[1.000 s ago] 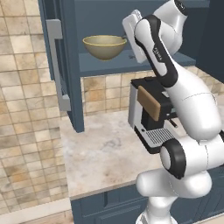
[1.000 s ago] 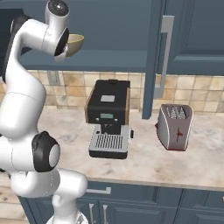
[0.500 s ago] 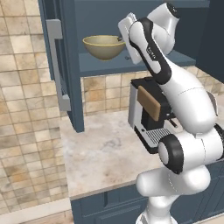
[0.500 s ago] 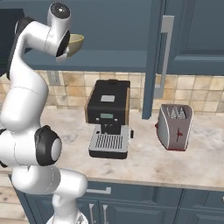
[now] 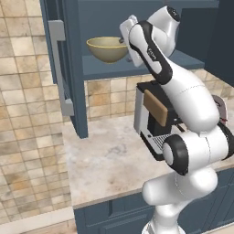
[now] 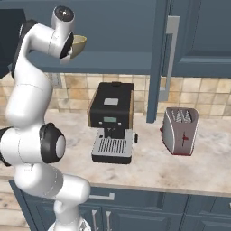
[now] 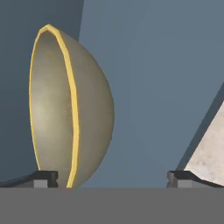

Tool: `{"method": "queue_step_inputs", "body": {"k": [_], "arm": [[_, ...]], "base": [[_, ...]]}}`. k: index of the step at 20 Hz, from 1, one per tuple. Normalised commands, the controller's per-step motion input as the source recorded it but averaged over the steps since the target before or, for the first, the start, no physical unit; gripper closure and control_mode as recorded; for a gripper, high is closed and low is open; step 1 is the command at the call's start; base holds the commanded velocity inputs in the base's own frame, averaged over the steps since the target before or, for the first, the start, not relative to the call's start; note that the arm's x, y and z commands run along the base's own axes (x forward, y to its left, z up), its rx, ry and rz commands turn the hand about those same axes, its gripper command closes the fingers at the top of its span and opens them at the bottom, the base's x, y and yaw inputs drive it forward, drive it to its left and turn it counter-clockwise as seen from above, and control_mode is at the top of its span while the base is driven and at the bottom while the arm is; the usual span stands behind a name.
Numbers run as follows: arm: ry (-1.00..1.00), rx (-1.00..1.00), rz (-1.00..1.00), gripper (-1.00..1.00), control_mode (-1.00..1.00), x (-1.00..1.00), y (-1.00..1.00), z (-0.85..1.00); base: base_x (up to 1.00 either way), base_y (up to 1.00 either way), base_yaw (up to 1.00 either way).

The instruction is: Pick up the bowls from the cabinet and place each bowl in front of a stool on the dining counter.

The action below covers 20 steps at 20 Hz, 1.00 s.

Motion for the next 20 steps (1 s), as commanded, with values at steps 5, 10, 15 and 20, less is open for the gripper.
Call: {"method": "queue_step_inputs", "body": {"k": [5,10,15,20], "arm": [[0.03,0.0,0.0,-1.0,-1.0,0.37,0.01,0.0],[0.04,0.0,0.0,-1.0,-1.0,0.31,0.0,0.0],[0.03,0.0,0.0,-1.0,-1.0,0.31,0.01,0.0],[0.02,0.0,0.0,-1.0,-1.0,0.16,0.05,-0.01]], "base": [[0.0,0.0,0.0],[0.0,0.0,0.0],[0.0,0.0,0.0],[0.0,0.0,0.0]]}}
